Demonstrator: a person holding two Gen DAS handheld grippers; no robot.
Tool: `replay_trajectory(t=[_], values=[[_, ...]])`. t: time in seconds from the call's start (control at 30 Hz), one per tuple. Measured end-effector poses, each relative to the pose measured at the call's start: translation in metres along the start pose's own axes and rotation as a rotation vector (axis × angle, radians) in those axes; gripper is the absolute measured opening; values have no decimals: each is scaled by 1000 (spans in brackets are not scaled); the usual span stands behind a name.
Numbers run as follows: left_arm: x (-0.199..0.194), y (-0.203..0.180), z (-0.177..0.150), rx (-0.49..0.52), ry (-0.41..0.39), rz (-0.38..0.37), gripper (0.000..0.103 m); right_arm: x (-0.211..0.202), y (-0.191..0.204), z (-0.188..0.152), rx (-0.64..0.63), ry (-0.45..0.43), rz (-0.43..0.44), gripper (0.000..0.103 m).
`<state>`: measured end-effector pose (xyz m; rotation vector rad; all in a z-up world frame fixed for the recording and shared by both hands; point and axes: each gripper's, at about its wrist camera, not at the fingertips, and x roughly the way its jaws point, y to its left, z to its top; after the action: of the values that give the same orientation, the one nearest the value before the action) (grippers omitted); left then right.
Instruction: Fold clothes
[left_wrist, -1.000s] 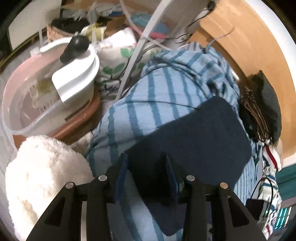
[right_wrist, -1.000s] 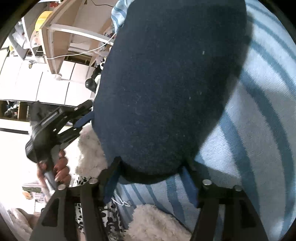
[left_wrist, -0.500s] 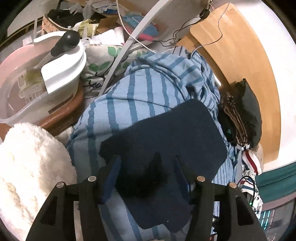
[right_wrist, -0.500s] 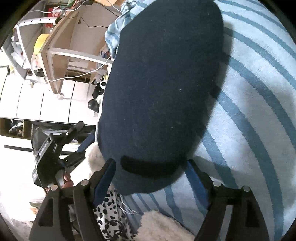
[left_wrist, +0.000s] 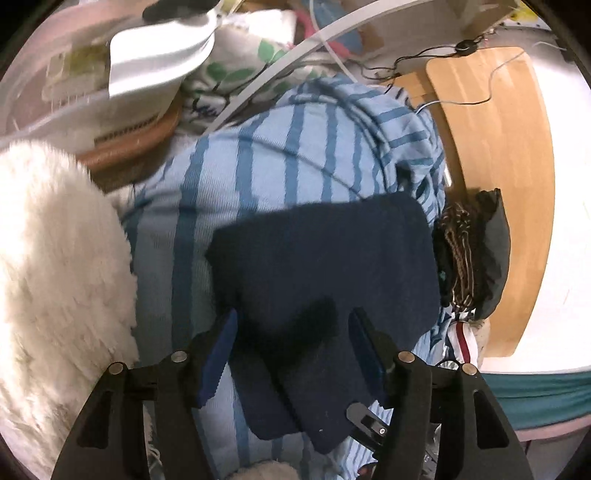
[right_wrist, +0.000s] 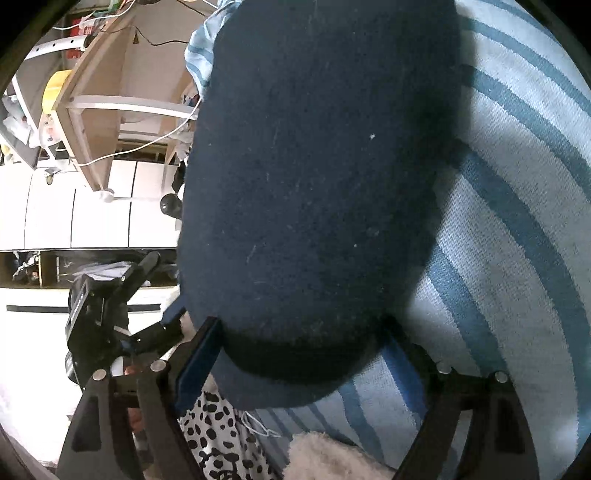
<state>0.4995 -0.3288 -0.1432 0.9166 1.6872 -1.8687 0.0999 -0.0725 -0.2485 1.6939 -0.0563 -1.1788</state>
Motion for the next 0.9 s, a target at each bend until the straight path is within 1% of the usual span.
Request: replay_trajectory(t=[0.13, 0.23, 0.3, 0.4, 0.5, 0.57, 0.63, 0.67, 0.7, 0.73, 0.77, 0.87, 0.9], values=[[8, 1, -5, -6, 31, 6, 63, 2, 7, -2, -39, 7, -32, 88], [15, 7, -8, -18, 45, 12, 68, 3, 10, -3, -61, 11, -49, 89], [16, 12, -9, -53, 48, -11, 68, 2, 7, -2, -45, 4, -26, 89], [15, 19, -11, -107, 40, -46, 69, 4, 0, 1, 14, -11, 38, 89], [16, 22, -10, -139, 41, -49, 69, 6, -7, 3, 68, -27, 87, 95], [17, 22, -11, -139, 43, -45, 69, 8, -4, 4, 56, -24, 80, 100], [17, 20, -12, -134, 38, -40, 69, 11, 1, 4, 29, -16, 57, 100], [17, 20, -13, -133, 37, -39, 69, 11, 3, 4, 15, -10, 57, 79], [17, 20, -13, -136, 39, -40, 69, 11, 5, 5, 1, -5, 58, 70], [16, 21, -13, -147, 41, -50, 69, 11, 6, 5, 1, -3, 48, 66], [16, 22, -14, -161, 43, -60, 69, 8, 6, 6, -4, -10, 56, 62], [12, 32, -16, -231, 45, -120, 69, -5, 8, 6, -11, -39, 103, 59], [13, 36, -17, -264, 51, -155, 70, -10, 10, 7, -12, -51, 123, 59]])
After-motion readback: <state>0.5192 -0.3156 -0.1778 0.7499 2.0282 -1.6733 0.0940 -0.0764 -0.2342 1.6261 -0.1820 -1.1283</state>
